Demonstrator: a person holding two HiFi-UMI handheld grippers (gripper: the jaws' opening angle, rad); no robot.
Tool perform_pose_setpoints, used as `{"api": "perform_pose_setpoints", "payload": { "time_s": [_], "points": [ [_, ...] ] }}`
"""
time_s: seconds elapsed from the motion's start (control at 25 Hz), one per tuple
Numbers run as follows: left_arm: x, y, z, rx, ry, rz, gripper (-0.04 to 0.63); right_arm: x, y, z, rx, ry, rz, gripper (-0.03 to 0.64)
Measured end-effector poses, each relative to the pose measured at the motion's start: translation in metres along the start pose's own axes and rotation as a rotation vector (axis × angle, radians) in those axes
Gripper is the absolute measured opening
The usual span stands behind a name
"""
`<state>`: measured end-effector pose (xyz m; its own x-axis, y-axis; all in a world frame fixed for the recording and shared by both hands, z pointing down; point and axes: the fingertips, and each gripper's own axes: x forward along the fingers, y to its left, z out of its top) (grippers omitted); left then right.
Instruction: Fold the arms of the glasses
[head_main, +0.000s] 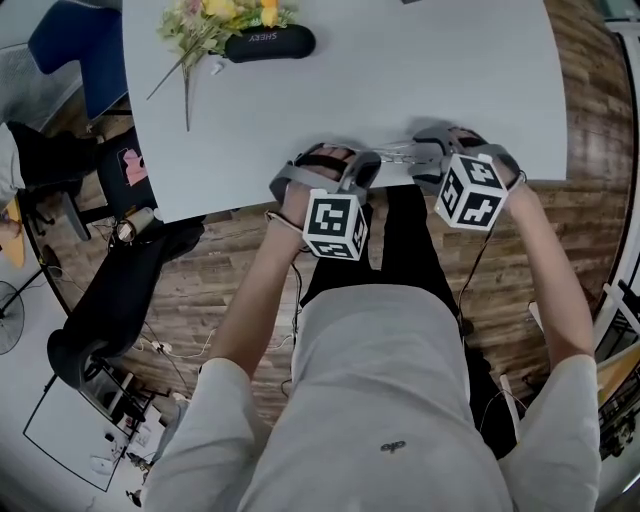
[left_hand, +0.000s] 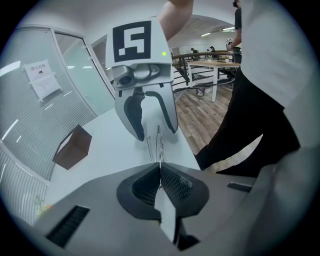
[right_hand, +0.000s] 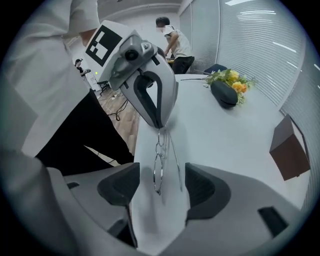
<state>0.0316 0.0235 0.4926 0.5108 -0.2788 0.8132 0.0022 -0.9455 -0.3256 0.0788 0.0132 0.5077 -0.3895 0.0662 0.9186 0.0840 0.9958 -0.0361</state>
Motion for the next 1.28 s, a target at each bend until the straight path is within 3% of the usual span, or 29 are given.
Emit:
{"api": "perform_pose_setpoints", "payload": {
  "time_s": [0.12,0.6,1.28],
  "points": [
    [-0.0006,0.0019,-0.0011,0.007,0.003,0.002,0.021,0.0066,-0.0055,0.0035,0.004,-0.001,-0.034,0.236],
    [-0.0012,0.0013,-0.0025,-0.012,0.007,0.011,0.021,0.0071,-0.0028,0.0034,0.023,-0.017,-0.046,0.126],
    [-0.0057,0.0036,-0.0068,-0.146,-0.023,-0.033,0.021,0.0093,-0.0017,0.0077,0.092,-0.055,-0.017,0.071]
  ]
}}
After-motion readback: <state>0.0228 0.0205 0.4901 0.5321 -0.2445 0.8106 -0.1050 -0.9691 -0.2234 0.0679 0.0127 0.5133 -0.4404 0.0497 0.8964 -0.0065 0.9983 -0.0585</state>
